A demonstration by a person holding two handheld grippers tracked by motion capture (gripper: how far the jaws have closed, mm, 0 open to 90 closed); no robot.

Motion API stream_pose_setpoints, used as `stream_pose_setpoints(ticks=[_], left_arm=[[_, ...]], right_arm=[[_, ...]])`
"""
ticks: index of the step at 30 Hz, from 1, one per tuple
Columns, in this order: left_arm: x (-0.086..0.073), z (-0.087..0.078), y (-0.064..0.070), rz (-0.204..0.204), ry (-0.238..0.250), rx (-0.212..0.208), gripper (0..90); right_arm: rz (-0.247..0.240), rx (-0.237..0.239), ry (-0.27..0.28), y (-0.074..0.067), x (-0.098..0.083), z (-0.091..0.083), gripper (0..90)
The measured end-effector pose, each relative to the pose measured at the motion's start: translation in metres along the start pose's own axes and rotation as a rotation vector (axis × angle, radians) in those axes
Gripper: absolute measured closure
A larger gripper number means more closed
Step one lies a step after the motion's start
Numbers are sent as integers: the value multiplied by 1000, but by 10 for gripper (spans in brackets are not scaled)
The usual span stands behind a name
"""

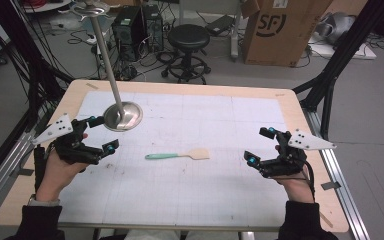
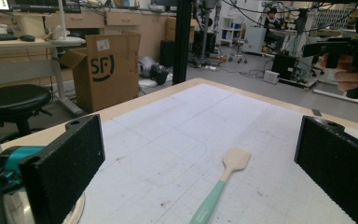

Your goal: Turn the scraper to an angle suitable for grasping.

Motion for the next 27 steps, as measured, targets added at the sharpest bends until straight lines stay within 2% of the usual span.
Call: stream_pose_setpoints(ticks=[7,10,12,15,16,17,18,19,21,22,25,27], left_arm=[[-3,2,1,10,-10,-1,21],[-5,5,5,52,-22,0,21],[-7,7,7,51,-29,-13,21],[-10,11,7,77,-38,13,24],[-11,12,7,80,-41,15,72],[-11,13,7,87,-40,25,177],[-12,14,6,83,-40,33,322],[-13,14,7,65,-50,20,448],[-17,17,6,50,-69,27,531],[-19,19,6,38,-88,19,613],[-26,26,7,67,-118,43,808],[-28,28,7,73,-126,44,881]], right_arm=[[4,-4,-2,1,0,-1,8],[3,-3,-3,1,-1,-1,8],[6,-3,-7,1,-2,-1,8],[8,-4,-8,1,-3,-1,8],[10,-5,-9,1,-3,-1,8],[9,-5,-10,1,-3,-1,8],[10,-6,-10,1,-4,-1,8],[11,-8,-12,1,-4,-2,8],[14,-9,-13,1,-5,-3,8],[17,-12,-16,1,-6,-4,8],[15,-14,-19,0,-7,-6,8],[17,-17,-25,-1,-9,-7,8]])
Point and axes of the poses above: each handheld gripper's, and its own axes: z roughly forward along the jaws, x roughly out of its top, y roughly to its right, the point moved 8 cm from there along z, roughly forward along the jaws, and after that the axes turned 7 degrees about -z, right-handed, at the moved point
